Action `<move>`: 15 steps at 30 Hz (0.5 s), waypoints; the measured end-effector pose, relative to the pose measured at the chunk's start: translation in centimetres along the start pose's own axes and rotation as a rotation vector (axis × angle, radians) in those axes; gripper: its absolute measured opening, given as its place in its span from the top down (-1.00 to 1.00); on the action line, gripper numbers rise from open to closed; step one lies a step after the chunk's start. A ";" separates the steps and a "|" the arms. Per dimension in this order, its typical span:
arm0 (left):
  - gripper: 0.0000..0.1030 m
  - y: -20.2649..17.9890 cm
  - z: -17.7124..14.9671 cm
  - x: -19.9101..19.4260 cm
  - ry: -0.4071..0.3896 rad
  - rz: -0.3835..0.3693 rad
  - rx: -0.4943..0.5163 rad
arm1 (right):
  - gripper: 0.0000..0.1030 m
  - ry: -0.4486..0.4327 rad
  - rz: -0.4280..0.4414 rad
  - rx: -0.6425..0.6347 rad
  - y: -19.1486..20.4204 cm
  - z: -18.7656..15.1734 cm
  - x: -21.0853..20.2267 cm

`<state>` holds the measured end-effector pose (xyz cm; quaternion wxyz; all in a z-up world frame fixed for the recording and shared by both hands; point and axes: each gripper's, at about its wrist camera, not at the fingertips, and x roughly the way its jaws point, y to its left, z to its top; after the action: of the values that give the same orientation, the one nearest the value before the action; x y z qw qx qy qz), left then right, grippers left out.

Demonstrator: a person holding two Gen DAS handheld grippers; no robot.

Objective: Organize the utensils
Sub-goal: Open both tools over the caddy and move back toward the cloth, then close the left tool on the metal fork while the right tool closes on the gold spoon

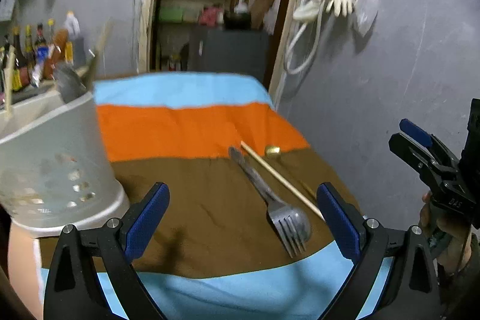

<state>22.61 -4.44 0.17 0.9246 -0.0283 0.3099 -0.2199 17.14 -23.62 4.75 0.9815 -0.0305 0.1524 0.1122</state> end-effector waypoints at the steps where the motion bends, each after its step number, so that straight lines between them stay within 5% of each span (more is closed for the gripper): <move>1: -0.85 0.3 0.1 0.9 0.034 -0.010 -0.012 | -1.00 0.012 0.003 0.003 -0.2 -0.1 0.4; 4: -0.81 0.9 0.5 2.4 0.094 -0.045 -0.043 | -0.95 0.068 0.032 0.020 -0.9 -0.5 2.2; 9: -0.23 1.2 0.8 4.8 0.208 -0.116 -0.073 | -0.65 0.183 0.091 0.040 -1.5 -1.2 5.2; 15: 0.15 1.1 0.7 6.8 0.308 -0.184 -0.092 | -0.41 0.300 0.136 0.051 -1.9 -2.4 8.0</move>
<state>28.28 -6.36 -3.30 0.8400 -0.0647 0.4534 -0.2910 24.29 -23.99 0.11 0.9382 -0.0115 0.3020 0.1686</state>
